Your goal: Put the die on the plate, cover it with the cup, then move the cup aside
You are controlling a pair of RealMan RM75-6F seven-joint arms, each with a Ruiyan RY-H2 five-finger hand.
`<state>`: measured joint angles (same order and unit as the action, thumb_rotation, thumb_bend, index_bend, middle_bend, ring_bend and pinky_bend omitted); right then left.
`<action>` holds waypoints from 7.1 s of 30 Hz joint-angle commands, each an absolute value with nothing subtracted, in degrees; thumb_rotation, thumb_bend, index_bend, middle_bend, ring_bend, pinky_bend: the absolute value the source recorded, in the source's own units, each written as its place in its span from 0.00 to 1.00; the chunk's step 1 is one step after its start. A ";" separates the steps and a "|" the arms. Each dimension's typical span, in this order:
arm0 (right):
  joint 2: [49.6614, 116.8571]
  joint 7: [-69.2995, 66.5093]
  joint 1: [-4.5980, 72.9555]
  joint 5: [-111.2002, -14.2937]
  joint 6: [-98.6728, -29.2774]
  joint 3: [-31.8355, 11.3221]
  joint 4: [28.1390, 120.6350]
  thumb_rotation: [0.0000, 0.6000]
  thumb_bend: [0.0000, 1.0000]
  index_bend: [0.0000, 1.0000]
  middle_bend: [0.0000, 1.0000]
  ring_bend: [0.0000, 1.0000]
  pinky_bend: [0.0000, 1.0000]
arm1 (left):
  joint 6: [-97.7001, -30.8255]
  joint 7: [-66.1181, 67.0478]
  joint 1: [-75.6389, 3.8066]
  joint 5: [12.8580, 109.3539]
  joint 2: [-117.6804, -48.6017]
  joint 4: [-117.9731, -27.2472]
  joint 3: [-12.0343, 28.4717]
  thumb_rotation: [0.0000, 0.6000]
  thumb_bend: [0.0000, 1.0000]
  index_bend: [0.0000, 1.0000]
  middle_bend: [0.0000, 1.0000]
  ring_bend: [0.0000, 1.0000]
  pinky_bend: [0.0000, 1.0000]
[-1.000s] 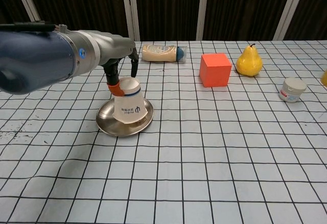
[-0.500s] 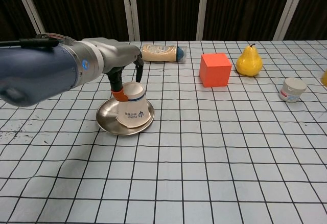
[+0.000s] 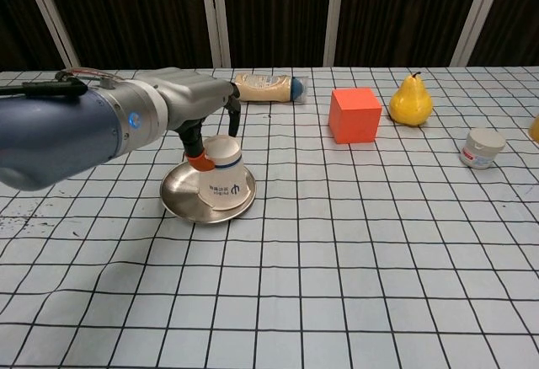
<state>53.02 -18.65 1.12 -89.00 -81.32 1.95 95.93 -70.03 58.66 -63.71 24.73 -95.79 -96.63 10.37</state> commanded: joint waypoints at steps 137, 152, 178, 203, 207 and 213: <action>53.00 -18.52 1.98 -88.25 -78.45 2.61 97.16 1.00 0.23 0.23 0.09 0.09 0.00 | -63.57 11.74 -46.52 61.58 -89.23 -89.66 9.13 1.00 0.55 0.55 0.11 0.00 0.00; 52.41 -19.86 1.46 -88.37 -79.79 2.42 97.10 1.00 0.23 0.23 0.09 0.09 0.00 | -70.59 -1.12 -39.45 70.17 -82.09 -93.70 9.35 1.00 0.55 0.53 0.16 0.00 0.00; 52.27 -18.17 1.20 -88.28 -79.87 2.61 98.08 1.00 0.23 0.23 0.09 0.09 0.00 | -61.00 -30.25 -30.43 65.27 -88.99 -59.15 9.72 1.00 0.55 0.55 0.15 0.00 0.04; 52.92 -17.14 1.58 -87.26 -78.52 2.47 97.48 1.00 0.23 0.23 0.09 0.09 0.00 | -58.79 -35.37 -30.85 70.50 -94.08 -52.31 10.86 1.00 0.55 0.33 0.10 0.00 0.04; 52.83 -16.96 1.66 -87.27 -78.40 2.45 97.83 1.00 0.23 0.25 0.09 0.09 0.00 | -58.44 -36.47 -30.54 71.17 -94.05 -51.89 10.68 1.00 0.55 0.29 0.09 0.00 0.04; 52.93 -16.93 1.64 -87.12 -78.29 2.46 97.76 1.00 0.23 0.25 0.09 0.09 0.00 | -57.16 -36.48 -30.52 71.80 -93.55 -51.81 10.31 1.00 0.52 0.26 0.05 0.00 0.04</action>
